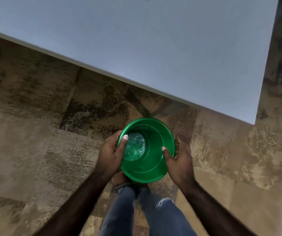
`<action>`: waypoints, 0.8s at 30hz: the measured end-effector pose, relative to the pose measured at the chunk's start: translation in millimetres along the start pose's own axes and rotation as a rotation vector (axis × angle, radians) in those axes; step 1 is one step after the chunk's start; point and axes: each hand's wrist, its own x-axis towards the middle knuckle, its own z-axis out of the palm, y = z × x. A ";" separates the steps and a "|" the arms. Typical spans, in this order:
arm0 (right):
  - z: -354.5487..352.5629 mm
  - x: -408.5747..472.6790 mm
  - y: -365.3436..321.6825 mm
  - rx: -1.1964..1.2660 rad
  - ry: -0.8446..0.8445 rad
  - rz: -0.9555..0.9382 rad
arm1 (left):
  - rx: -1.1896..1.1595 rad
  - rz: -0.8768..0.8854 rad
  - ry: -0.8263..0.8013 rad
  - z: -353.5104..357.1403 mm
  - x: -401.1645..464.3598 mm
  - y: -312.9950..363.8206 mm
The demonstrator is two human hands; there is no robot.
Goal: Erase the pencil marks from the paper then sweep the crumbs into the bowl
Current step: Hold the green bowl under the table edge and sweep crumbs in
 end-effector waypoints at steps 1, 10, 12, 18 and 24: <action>5.9 5.5 8.0 0.007 0.001 0.028 | 0.044 0.012 -0.003 5.0 4.9 -9.2; 54.8 74.4 80.0 -0.098 -0.072 0.120 | 0.508 -0.040 -0.093 45.0 57.6 -88.0; 63.9 88.0 93.3 -0.137 -0.086 0.116 | 0.557 -0.075 -0.119 53.1 67.6 -106.7; 89.5 123.5 121.4 -0.152 -0.166 0.052 | 0.686 -0.144 -0.216 71.9 90.3 -151.8; 115.8 148.1 149.6 -0.208 -0.236 0.037 | 0.631 -0.221 -0.257 83.3 110.7 -187.4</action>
